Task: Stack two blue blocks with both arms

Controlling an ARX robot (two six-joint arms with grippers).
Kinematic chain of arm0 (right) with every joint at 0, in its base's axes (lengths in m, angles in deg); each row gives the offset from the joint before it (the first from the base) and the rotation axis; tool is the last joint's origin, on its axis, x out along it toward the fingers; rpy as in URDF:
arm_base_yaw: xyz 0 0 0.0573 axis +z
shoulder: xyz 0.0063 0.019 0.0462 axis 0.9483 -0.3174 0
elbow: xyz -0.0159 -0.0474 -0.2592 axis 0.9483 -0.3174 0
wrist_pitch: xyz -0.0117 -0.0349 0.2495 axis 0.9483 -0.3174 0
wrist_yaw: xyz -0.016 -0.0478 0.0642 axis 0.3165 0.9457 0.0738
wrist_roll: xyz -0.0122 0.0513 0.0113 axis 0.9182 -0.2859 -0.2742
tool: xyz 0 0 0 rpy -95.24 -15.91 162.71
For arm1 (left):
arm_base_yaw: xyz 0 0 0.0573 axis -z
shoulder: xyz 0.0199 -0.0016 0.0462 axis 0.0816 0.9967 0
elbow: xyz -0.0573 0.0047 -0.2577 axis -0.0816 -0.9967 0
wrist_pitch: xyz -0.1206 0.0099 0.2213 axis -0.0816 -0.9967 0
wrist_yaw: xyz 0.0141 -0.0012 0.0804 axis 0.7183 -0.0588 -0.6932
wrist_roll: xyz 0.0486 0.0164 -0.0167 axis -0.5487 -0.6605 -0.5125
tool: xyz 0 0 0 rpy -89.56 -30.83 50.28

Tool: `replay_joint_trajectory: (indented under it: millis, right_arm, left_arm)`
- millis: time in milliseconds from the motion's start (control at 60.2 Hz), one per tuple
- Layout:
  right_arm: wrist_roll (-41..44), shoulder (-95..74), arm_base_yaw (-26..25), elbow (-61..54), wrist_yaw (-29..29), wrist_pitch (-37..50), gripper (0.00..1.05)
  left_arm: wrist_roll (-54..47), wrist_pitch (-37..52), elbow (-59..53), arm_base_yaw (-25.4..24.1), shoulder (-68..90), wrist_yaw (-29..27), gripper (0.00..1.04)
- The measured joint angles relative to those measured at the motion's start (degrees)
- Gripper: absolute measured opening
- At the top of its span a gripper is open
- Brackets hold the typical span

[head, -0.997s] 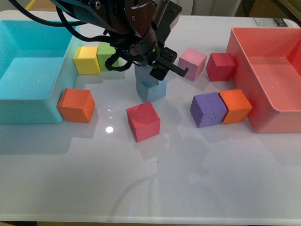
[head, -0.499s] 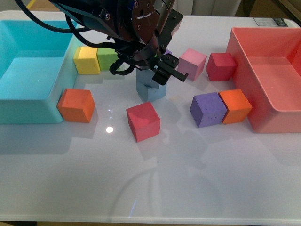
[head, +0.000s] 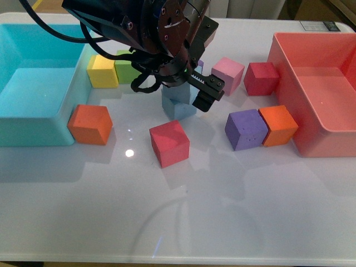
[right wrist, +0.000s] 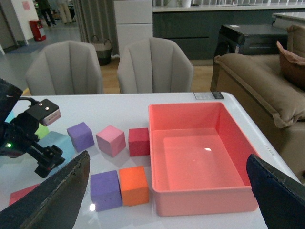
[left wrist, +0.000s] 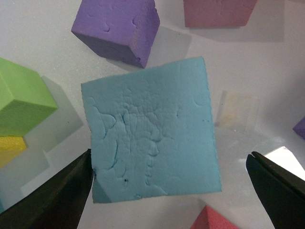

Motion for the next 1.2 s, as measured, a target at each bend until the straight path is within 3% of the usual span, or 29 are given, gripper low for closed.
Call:
replay_joint_trajectory:
  millis: [233, 648, 681, 748, 848, 1030, 1147, 1197]
  right_arm:
    - [0.0, 0.0, 0.0, 0.0, 0.0, 0.0, 0.96]
    - [0.0, 0.0, 0.0, 0.0, 0.0, 0.0, 0.96]
    - [0.0, 0.0, 0.0, 0.0, 0.1, 0.0, 0.96]
    - [0.0, 0.0, 0.0, 0.0, -0.1, 0.0, 0.96]
    - [0.0, 0.0, 0.0, 0.0, 0.0, 0.0, 0.96]
    - [0.0, 0.0, 0.0, 0.0, -0.1, 0.0, 0.96]
    - [0.0, 0.0, 0.0, 0.0, -0.1, 0.0, 0.96]
    - [0.0, 0.0, 0.0, 0.0, 0.0, 0.0, 0.96]
  left_arm:
    - [3.3, 5.0, -11.0, -1.1, -10.1, 2.7, 0.96]
    - [7.9, 18.4, -42.3, -10.4, -37.2, 8.8, 0.95]
    - [7.9, 29.3, -47.3, -10.9, -39.0, 1.9, 0.88]
    - [7.9, 46.5, -55.8, -12.9, -41.8, -4.7, 0.78]
    - [8.0, 63.8, -68.5, -19.0, -50.1, -2.8, 0.6]
    - [8.0, 62.4, -81.0, -28.4, -65.9, 5.7, 0.26]
    - [8.0, 59.4, -83.5, -29.4, -71.5, 6.3, 0.05]
    - [8.0, 57.9, -84.3, -29.4, -73.9, 6.6, 0.02]
